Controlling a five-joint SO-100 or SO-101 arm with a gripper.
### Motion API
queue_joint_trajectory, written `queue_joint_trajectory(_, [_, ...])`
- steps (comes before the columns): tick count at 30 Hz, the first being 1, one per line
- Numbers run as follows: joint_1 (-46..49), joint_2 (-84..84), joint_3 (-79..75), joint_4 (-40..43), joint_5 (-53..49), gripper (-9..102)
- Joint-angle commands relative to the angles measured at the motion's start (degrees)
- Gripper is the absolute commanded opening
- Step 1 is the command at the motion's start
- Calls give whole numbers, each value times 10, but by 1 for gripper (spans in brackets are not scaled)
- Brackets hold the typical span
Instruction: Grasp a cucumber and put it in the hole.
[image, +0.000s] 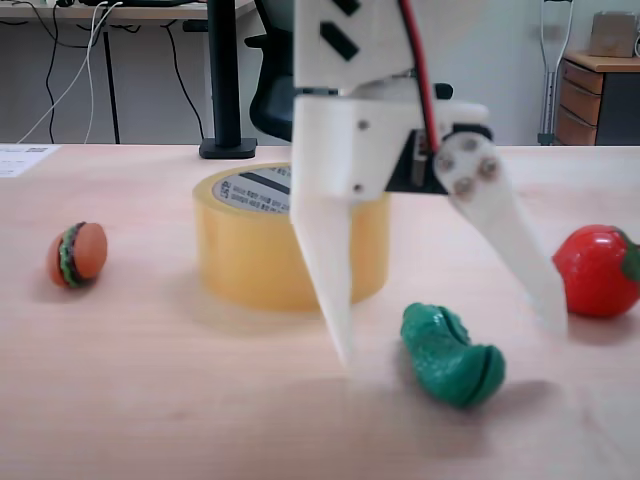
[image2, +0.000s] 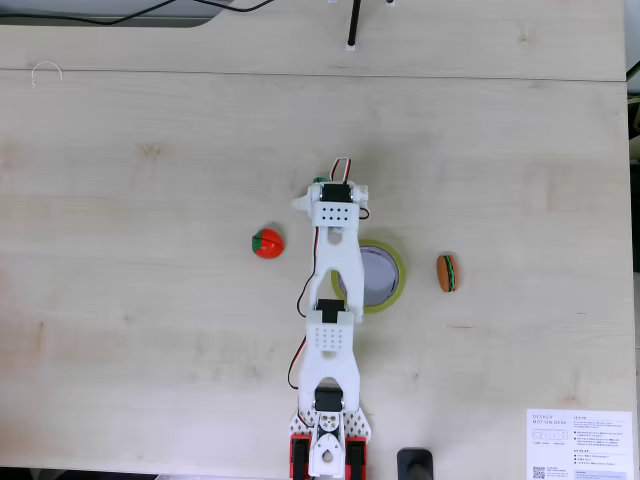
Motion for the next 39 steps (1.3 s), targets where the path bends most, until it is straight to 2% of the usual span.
queue_joint_trajectory(1, [3,7,-50,-20,-4,42])
queue_joint_trajectory(16, [1,-25,-56,1,-4,32])
queue_joint_trajectory(21, [1,-26,-56,40,-4,26])
queue_joint_trajectory(39, [0,-28,-56,70,-4,7])
